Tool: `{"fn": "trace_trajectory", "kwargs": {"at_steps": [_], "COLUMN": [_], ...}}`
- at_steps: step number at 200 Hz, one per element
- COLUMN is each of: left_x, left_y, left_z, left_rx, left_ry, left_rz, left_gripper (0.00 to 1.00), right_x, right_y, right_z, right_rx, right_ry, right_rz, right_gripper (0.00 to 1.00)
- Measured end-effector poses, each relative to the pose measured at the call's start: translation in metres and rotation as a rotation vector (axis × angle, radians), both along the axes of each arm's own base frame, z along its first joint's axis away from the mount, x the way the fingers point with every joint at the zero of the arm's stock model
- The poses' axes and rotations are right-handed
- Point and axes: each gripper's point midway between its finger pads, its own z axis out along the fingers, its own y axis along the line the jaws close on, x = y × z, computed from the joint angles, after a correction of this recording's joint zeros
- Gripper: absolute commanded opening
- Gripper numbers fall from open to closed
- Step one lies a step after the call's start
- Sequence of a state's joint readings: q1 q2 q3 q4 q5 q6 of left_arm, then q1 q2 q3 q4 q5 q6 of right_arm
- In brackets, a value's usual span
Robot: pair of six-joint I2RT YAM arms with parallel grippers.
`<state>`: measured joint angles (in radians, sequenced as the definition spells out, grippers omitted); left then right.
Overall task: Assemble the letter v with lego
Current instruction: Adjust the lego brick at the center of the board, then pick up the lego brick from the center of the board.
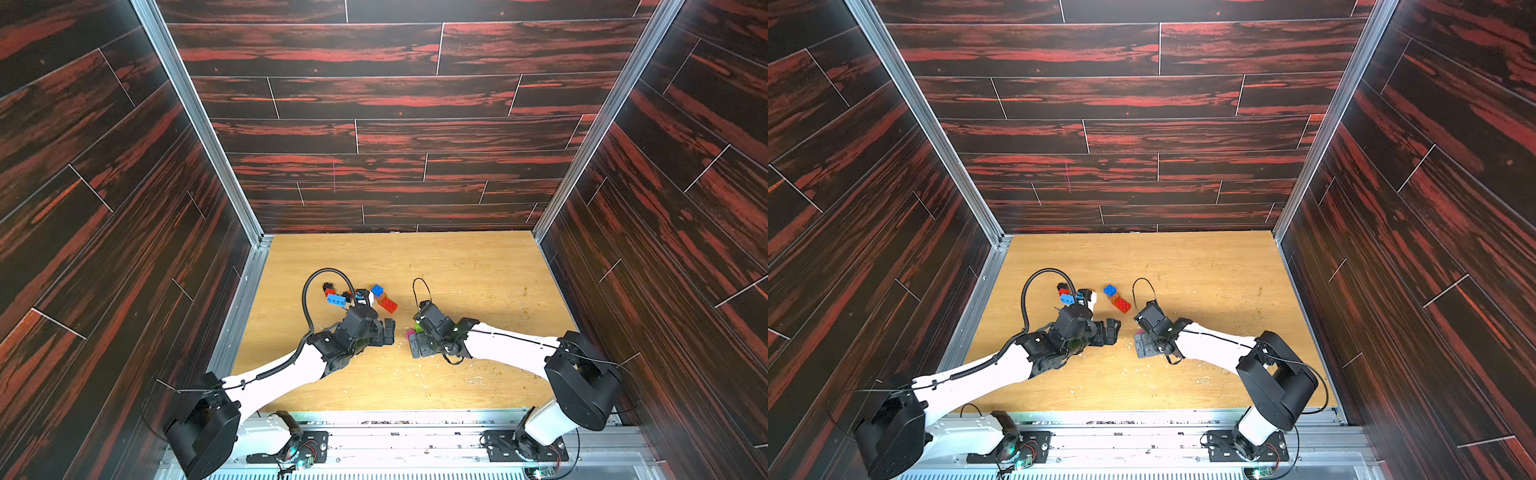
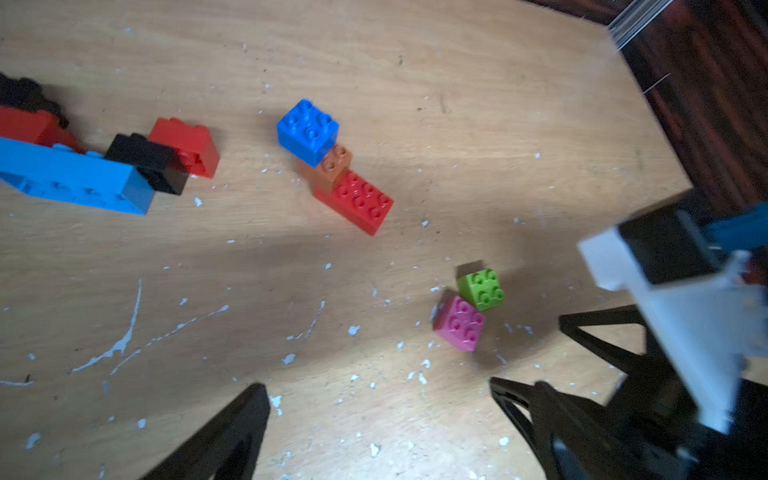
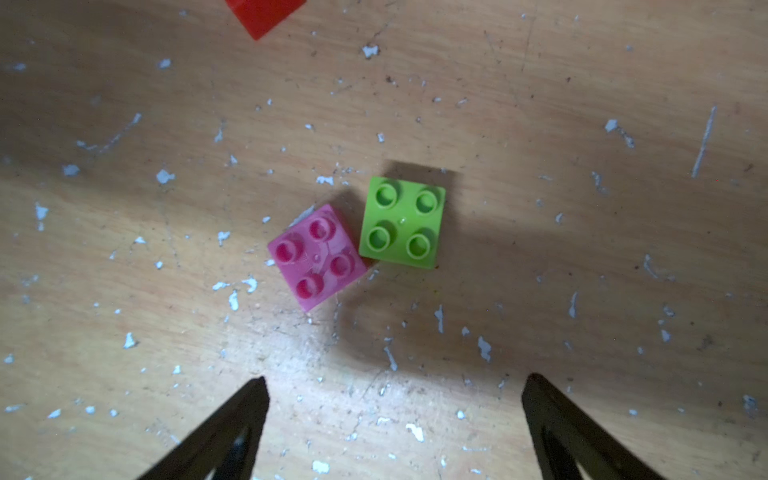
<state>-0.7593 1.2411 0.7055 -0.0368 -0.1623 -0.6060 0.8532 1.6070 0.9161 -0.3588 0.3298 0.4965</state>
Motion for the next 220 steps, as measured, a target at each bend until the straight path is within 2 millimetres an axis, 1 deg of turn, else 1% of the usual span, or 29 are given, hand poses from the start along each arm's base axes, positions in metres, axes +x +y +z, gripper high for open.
{"fn": "trace_trajectory", "kwargs": {"at_steps": [17,43,56,70,83,107,131,163,204,220], "left_x": [-0.007,-0.019,-0.022,-0.024,-0.025,-0.026,-0.027,-0.027,-0.026,-0.026], "left_y": [0.005,0.02,0.027,0.031,0.033,0.036,0.039,0.04,0.041,0.042], "left_z": [-0.001,-0.007,-0.005,-0.002,0.0,-0.002,-0.007,-0.008,-0.008,-0.009], "left_rx": [-0.016,-0.015,-0.015,-0.02,-0.023,-0.008,0.008,0.01,0.009,0.014], "left_ry": [-0.004,-0.003,-0.011,-0.023,-0.03,-0.022,-0.007,-0.004,-0.004,-0.003], "left_rz": [0.005,0.03,0.042,0.053,0.061,0.068,0.072,0.081,0.092,0.097], "left_gripper": [1.0,1.0,1.0,1.0,1.0,1.0,1.0,1.0,1.0,1.0], "right_x": [0.002,0.004,0.005,0.007,0.009,0.012,0.011,0.021,0.031,0.031], "right_y": [0.002,0.003,0.004,0.006,0.01,0.025,0.032,0.046,0.051,0.052], "right_z": [-0.003,-0.01,-0.015,-0.023,-0.031,-0.03,-0.031,-0.031,-0.031,-0.031], "right_rx": [-0.006,-0.029,-0.041,-0.066,-0.079,-0.038,-0.022,-0.018,-0.006,-0.003], "right_ry": [-0.007,-0.012,-0.012,-0.001,0.01,0.005,0.013,0.002,-0.004,-0.002], "right_rz": [0.003,0.017,0.033,0.053,0.071,0.12,0.158,0.192,0.215,0.229], "right_gripper": [0.9,0.89,0.86,0.82,0.82,0.8,0.79,0.76,0.7,0.66]}}
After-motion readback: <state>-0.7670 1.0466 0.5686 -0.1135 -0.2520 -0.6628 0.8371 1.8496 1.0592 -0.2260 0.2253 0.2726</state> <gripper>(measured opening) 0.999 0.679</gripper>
